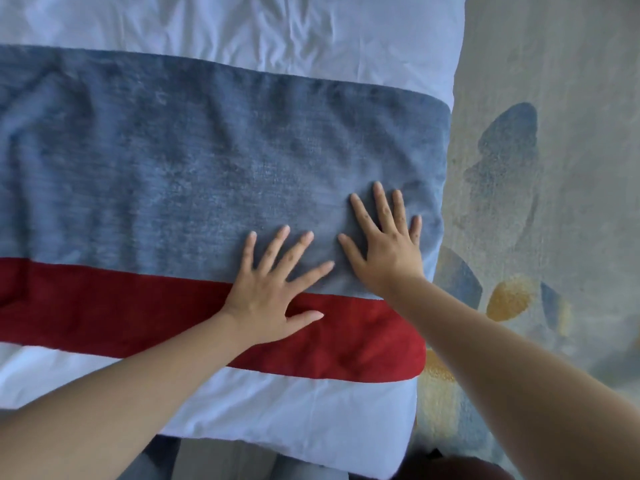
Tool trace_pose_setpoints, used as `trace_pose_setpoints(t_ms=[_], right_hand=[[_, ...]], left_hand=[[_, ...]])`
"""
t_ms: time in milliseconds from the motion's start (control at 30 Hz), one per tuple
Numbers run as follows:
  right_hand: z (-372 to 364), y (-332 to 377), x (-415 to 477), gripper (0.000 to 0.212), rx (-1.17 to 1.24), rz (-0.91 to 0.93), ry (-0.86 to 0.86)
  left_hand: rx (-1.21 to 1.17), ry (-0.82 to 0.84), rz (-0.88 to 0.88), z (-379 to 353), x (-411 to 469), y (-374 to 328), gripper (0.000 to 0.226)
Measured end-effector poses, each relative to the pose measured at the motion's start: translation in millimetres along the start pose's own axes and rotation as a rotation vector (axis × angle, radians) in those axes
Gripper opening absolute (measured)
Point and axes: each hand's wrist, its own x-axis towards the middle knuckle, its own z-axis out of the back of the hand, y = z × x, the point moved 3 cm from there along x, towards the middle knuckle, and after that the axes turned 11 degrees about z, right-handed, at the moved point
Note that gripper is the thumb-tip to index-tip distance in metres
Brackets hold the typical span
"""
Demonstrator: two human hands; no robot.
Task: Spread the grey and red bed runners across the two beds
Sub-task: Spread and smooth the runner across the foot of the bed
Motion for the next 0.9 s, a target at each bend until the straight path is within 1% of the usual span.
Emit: trace_pose_setpoints(t_ms=[33, 67, 167, 267, 333, 433, 500, 567, 700, 800, 900], right_hand=[[-4, -2, 0, 0.071, -0.023, -0.016, -0.001], [-8, -3, 0, 0.071, -0.039, -0.034, -0.011], [-14, -1, 3, 0.072, -0.082, -0.084, -0.021], [-11, 0, 2, 0.07, -0.104, -0.105, 0.024], [-9, 3, 1, 0.066, -0.097, -0.17, 0.043], [-8, 27, 9, 0.063, -0.046, -0.324, 0.021], [-10, 57, 19, 0.059, -0.022, -0.394, -0.003], [-13, 100, 37, 0.06, -0.019, -0.389, -0.014], [-42, 217, 88, 0.058, -0.025, -0.293, -0.017], [-73, 316, 129, 0.062, -0.029, -0.204, 0.088], [-95, 415, 170, 0.058, -0.065, 0.02, 0.106]], left_hand=[[0.011, 0.016, 0.075, -1, 4, 9, 0.092], [0.027, 0.025, 0.1, -5, 6, 13, 0.095], [0.022, 0.021, 0.077, -17, 10, 13, 0.098], [-0.033, 0.057, 0.075, -15, 10, 13, 0.097], [-0.062, 0.082, 0.033, -12, 5, 15, 0.098], [-0.073, 0.114, -0.138, -4, 2, 41, 0.092], [-0.09, 0.135, -0.216, 4, -4, 87, 0.086], [-0.093, 0.122, -0.181, 12, -18, 151, 0.081], [-0.107, 0.104, 0.029, 20, -57, 310, 0.078], [-0.14, 0.093, 0.16, 29, -84, 427, 0.074], [-0.115, 0.048, 0.317, 32, -108, 526, 0.07]])
